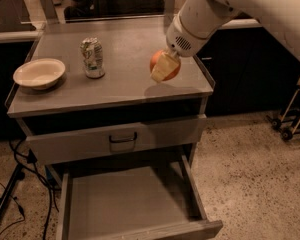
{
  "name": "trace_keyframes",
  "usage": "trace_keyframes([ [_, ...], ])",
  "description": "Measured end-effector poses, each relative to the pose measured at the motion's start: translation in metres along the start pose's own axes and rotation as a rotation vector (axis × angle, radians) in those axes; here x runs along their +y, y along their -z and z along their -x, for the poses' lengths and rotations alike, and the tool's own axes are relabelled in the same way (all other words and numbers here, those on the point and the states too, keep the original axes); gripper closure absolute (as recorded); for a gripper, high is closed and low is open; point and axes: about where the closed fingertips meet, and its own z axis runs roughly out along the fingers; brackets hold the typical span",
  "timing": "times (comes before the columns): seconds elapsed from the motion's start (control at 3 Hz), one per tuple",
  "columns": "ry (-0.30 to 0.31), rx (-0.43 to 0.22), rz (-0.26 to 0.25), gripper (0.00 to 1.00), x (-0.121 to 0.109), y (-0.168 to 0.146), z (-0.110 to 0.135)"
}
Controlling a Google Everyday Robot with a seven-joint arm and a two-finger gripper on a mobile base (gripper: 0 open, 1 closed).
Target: Place orange into middle drawer
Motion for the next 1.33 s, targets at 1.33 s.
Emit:
trace_keyframes([
  [1.33, -0.047, 0.099, 0.065, 1.0, 0.058, -0.015, -0.051],
])
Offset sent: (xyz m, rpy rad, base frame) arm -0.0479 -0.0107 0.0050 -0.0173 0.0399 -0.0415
